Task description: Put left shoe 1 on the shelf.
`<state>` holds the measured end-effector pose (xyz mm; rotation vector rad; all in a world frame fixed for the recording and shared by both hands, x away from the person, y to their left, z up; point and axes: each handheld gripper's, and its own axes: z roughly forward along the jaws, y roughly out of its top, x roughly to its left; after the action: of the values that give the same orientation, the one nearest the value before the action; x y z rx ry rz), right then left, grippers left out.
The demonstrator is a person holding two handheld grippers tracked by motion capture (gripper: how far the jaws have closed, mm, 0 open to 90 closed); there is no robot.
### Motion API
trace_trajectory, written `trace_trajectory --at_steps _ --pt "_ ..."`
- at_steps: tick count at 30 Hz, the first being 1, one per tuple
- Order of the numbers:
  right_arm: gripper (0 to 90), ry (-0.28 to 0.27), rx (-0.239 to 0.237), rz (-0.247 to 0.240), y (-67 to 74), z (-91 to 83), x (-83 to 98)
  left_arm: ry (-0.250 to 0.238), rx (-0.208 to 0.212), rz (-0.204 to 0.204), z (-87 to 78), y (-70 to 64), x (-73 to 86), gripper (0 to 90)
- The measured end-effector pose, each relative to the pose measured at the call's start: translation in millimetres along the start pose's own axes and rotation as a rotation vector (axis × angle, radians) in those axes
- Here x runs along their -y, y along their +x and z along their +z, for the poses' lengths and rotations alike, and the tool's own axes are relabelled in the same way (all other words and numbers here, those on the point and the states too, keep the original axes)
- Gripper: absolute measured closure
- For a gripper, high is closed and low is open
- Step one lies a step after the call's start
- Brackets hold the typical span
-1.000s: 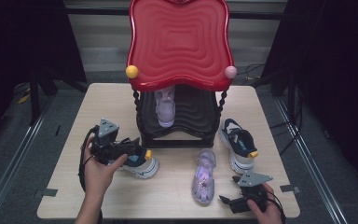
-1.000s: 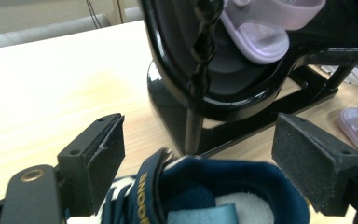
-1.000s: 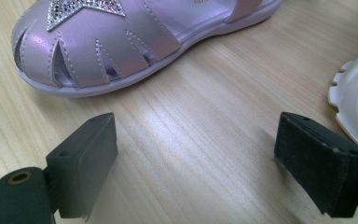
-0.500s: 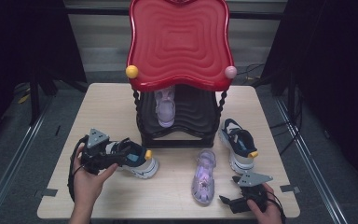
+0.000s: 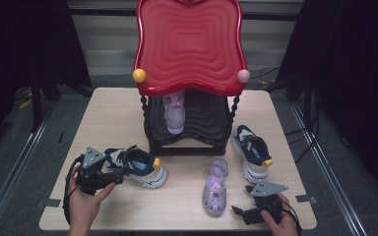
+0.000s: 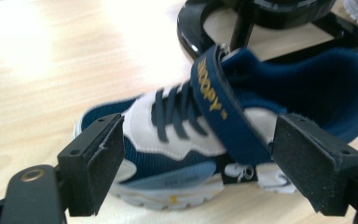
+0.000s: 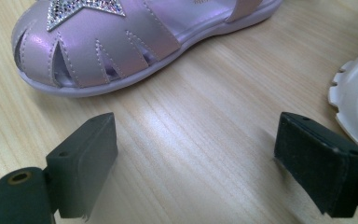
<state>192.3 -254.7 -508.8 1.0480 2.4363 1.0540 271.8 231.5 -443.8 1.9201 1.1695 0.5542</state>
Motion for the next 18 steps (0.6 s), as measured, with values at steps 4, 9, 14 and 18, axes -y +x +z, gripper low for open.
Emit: trace_trajectory --at_steps 4,9,14,18 --pt "12.6 0.0 -0.002 0.001 0.1 0.1 0.0 0.017 0.002 -0.004 3.0 1.1 11.0 16.9" --pt "12.6 0.001 -0.001 0.001 0.1 0.0 0.0 0.027 0.004 -0.004 5.6 1.6 20.6 16.8" --pt "12.6 0.0 0.0 0.0 0.0 0.0 0.0 0.035 0.003 -0.011 9.4 3.7 28.3 16.6" --pt "12.6 0.0 0.0 -0.001 -0.1 0.0 0.0 0.064 0.003 -0.014 15.5 6.3 34.2 16.6"
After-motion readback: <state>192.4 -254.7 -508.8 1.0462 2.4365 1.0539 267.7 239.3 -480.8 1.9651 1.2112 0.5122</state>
